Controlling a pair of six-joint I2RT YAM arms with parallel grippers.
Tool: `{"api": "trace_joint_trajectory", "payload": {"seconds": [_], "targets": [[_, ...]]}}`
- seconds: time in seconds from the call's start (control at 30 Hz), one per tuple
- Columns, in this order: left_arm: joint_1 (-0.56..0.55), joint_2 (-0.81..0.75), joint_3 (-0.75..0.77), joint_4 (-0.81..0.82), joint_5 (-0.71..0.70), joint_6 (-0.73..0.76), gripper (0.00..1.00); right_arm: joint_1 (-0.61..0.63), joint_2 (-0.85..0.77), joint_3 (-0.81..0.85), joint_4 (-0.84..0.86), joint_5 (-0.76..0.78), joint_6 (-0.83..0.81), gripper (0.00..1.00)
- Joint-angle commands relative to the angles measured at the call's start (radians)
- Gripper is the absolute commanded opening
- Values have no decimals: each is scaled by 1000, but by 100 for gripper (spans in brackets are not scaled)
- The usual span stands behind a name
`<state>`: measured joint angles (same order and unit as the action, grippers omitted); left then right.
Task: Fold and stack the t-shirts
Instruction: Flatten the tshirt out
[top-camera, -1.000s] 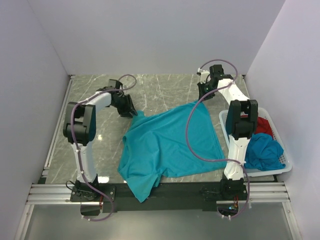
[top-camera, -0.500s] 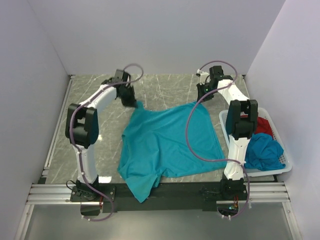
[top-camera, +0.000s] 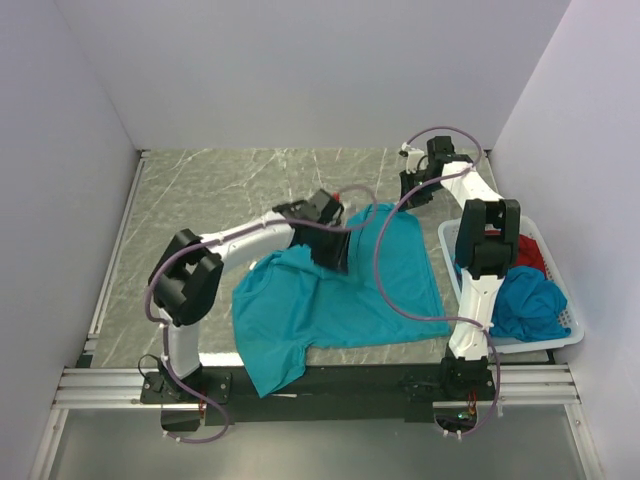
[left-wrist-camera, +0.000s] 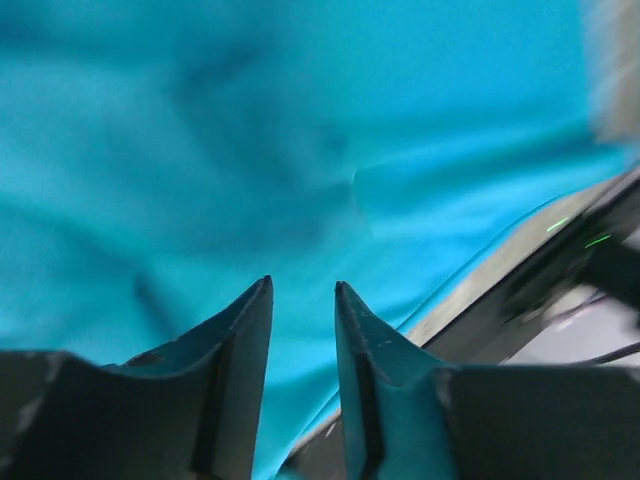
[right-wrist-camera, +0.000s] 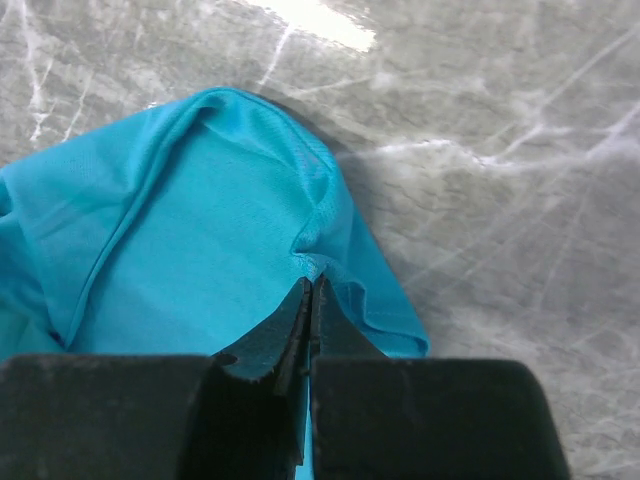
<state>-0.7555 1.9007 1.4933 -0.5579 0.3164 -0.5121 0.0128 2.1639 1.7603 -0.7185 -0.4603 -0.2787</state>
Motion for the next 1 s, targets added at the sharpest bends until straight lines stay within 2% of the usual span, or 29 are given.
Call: {"api": "trace_joint_trajectory", "payload": {"seconds": [0.0,0.13,0.17,0.27,0.33,0.43,0.6,0.77,0.97], "targets": [[18,-98,-83,-4,-30,-9,38,-10,-49,-1,8,-28,-11,0],[39,-209,-91,-33,-253,33,47,-8,-44,2,2,-37,-16,0],[56,-236,-88,-17,-264,46,48,-7,-39,4,1,-40,-16,0],[159,-238,-84,33,-176,121,48,-8,-41,4,-2,-46,-17,0],[191,-195,-64,65,-101,234,48,-8,-47,-1,-1,-51,-19,0],[176,-126,-4,41,15,406,48,-8,-50,-4,-1,-58,-19,0],[95,-42,39,67,-4,670,49,-7,-39,-2,-4,-67,-22,0],[65,78,145,32,-6,758,49,-8,-36,-5,-7,-74,-25,0],[38,207,208,-11,-189,770,49,-8,-36,-7,-7,-86,-28,0]]}}
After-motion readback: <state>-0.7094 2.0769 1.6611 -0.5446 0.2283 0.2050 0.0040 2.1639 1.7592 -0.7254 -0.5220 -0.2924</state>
